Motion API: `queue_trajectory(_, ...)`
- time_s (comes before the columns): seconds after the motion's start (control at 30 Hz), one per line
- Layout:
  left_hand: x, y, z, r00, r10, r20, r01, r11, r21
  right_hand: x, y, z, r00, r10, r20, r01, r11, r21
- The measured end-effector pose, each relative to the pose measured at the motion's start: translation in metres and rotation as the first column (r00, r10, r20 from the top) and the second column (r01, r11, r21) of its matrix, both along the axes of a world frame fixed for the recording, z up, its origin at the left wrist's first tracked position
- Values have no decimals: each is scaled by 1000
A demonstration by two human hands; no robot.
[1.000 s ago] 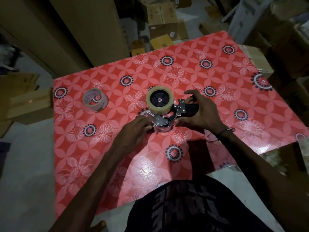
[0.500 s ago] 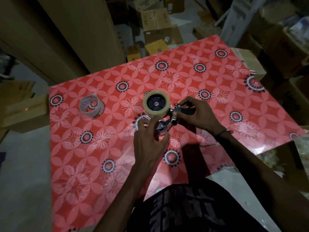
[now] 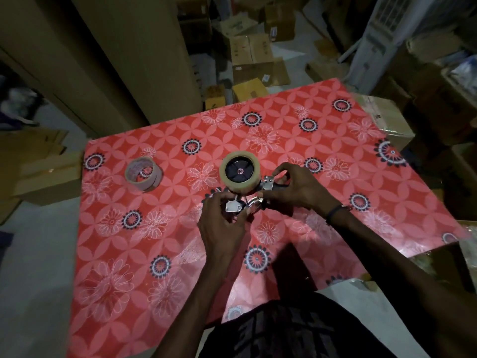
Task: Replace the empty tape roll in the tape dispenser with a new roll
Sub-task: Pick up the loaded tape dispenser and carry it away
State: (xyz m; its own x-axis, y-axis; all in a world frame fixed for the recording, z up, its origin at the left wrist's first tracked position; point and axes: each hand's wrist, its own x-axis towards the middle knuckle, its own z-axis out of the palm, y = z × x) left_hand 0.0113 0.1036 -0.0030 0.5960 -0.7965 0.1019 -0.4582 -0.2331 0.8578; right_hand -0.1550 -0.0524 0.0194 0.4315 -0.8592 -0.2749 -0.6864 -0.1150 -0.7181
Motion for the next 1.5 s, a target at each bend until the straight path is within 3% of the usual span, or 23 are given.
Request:
queue_trajectory(0.13, 0, -8, 2, 999, 10, -37, -12, 999, -49, 2, -3, 15, 997, -16, -81, 12, 999, -47)
queue_trajectory(0.33, 1, -31, 2, 997, -64, 48, 68, 994, -89, -11, -10, 30, 993, -51, -110, 40, 994, -97)
queue_trajectory(0.5, -11, -50, -2, 990, -106, 98, 119, 983, -139, -30, -1, 41, 996, -90, -12, 88, 990, -113)
queue_trajectory(0.67, -26, -65, -8, 981, -139, 135, 158, 977, -143, -53, 6, 38, 994, -106, 7, 105, 968, -229)
queue_trajectory(0.77, -33, -74, -16, 972, -166, 164, 187, 975, -117, -66, 4, 36, 993, -109, 33, 113, 979, -170)
queue_trajectory(0.93, -46, -84, -22, 965, -230, 123, 246, 959, -137, -88, 7, 27, 985, -110, 133, 127, 983, -130)
queue_trajectory(1.1, -60, -89, -22, 963, -250, 103, 260, 961, -95, -95, 15, 15, 964, -143, 226, 188, 963, -193)
queue_trajectory(1.37, -75, -87, -24, 981, -183, 60, 186, 981, -51, -92, 30, 14, 969, -183, 167, 230, 916, -328)
queue_trajectory(1.5, -74, -76, -38, 980, -185, -80, 185, 983, -8, -94, 37, 7, 967, -190, 167, 236, 917, -323)
